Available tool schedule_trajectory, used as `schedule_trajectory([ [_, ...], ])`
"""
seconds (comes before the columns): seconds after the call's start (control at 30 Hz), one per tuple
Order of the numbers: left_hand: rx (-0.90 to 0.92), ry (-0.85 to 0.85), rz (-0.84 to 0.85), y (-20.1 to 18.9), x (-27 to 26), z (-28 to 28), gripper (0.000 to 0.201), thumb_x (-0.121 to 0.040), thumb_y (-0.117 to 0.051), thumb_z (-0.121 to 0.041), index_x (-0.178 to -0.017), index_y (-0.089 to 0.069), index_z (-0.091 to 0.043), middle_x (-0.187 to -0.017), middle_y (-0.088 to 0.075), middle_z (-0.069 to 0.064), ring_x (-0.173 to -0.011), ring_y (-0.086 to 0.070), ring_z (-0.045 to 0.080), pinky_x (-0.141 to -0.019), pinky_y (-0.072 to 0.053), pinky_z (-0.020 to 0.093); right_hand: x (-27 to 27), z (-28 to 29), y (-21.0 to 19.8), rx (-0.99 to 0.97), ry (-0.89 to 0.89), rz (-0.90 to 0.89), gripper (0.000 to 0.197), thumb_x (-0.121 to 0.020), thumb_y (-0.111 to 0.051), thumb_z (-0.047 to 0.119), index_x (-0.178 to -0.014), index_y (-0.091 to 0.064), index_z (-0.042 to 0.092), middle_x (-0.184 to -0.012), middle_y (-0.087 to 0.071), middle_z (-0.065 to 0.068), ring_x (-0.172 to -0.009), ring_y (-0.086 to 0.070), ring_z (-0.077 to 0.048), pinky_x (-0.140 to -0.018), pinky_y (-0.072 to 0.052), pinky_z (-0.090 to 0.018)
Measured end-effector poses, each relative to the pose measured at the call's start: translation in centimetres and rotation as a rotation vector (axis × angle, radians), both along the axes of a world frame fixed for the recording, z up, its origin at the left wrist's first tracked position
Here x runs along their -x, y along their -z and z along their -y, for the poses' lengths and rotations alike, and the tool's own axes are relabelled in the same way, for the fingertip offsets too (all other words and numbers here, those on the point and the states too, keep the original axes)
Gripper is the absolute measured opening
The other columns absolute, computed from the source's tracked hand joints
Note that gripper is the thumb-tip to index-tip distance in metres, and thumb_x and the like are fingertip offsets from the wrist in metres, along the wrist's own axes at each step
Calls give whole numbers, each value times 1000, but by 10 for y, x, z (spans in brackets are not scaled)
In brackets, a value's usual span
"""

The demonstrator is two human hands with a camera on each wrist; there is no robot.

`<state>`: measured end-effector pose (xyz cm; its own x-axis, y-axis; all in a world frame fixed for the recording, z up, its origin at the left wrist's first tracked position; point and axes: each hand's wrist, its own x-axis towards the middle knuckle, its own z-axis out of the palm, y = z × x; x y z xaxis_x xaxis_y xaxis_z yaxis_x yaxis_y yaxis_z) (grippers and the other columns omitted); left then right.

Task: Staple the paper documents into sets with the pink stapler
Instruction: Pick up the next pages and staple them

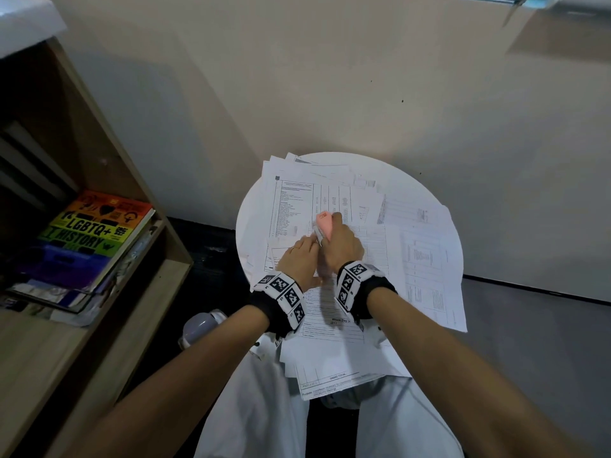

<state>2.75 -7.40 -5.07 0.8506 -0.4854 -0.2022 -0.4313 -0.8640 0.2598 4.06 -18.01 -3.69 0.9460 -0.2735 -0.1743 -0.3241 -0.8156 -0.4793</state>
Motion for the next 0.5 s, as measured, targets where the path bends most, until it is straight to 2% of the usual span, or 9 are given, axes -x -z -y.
schedule_trajectory([
  [0.07, 5, 5, 7, -1, 0, 0, 85, -82, -68, -37, -145, -22, -3, -156, -16, 10, -143, -20, 25, -118, -23, 34, -3, 1, 0, -36, 17, 1, 46, -97, -48, 32, -135, -33, 11, -118, -59, -16, -102, -59, -35, -71, -38, -35],
  [0.13, 14, 4, 10, -1, 0, 0, 85, -83, -67, -38, -146, -22, -3, -155, -18, 10, -142, -22, 24, -117, -24, 33, -8, 1, -4, -156, 89, -16, 49, -98, -43, 40, -134, -33, 8, -120, -57, -20, -103, -58, -37, -74, -40, -35],
  [0.23, 8, -7, -5, -2, -2, 0, 88, -83, -67, -39, -146, -19, -2, -154, -20, 9, -142, -22, 24, -117, -24, 33, -11, 0, -9, -231, 97, 3, 43, -98, -45, 33, -132, -34, 9, -120, -56, -22, -101, -58, -37, -77, -44, -39],
  [0.3, -25, 0, -22, -3, -3, 0, 90, -84, -65, -42, -147, -14, -2, -156, -15, 9, -144, -18, 24, -118, -22, 33, -4, 6, -8, -230, 79, 17, 41, -95, -49, 32, -128, -39, 9, -116, -58, -19, -98, -59, -36, -76, -47, -39],
  [0.4, -77, 0, -39, -4, -3, 0, 91, -87, -58, -48, -149, -10, -3, -158, -9, 8, -145, -15, 24, -119, -21, 36, 17, 40, -7, -223, 139, 20, 41, -94, -51, 38, -122, -44, 9, -114, -59, -16, -96, -59, -32, -79, -51, -41],
  [0.5, -81, -49, -42, -8, -2, 12, 83, -89, -49, -55, -150, -11, -13, -156, -15, 11, -142, -21, 27, -114, -29, 40, 44, 86, -2, -259, 247, -15, 46, -94, -47, 44, -125, -40, 11, -115, -56, -15, -99, -57, -34, -84, -50, -43],
])
